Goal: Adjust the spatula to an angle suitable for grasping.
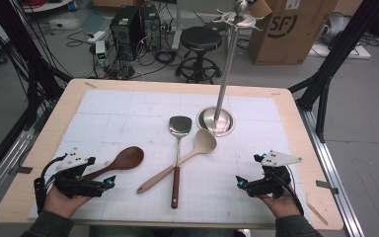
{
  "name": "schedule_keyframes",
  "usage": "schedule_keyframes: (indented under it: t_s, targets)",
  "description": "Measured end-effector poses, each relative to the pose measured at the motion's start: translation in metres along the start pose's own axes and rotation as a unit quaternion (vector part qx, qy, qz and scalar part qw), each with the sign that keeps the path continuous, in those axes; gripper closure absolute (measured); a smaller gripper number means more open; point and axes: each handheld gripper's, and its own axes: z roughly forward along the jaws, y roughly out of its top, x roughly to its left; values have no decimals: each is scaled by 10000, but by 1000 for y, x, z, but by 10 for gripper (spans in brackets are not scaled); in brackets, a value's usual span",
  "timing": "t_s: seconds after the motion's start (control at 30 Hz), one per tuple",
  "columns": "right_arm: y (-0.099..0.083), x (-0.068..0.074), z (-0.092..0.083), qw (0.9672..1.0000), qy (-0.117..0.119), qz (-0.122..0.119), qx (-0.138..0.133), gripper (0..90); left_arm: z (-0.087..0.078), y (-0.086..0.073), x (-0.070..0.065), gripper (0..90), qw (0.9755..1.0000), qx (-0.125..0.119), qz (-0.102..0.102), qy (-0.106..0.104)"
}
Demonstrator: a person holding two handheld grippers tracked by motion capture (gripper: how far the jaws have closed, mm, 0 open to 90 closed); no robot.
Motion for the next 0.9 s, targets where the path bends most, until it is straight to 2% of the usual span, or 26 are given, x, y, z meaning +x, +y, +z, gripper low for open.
schedule_keyframes:
  t_s: [0.53, 0.83, 0.9]
  targets:
    - [-3, -2, -4, 10000, 23, 29, -11, 7, 6, 4, 0, 20, 9999, 20, 48, -91]
    - [-1, 0, -3, 9999, 90, 12, -47, 7, 4, 3, 0, 20, 10000, -6, 16, -77]
    - [2, 2, -5, 9998, 81, -21, -152, 7, 4, 3, -1, 20, 10000, 1, 32, -76]
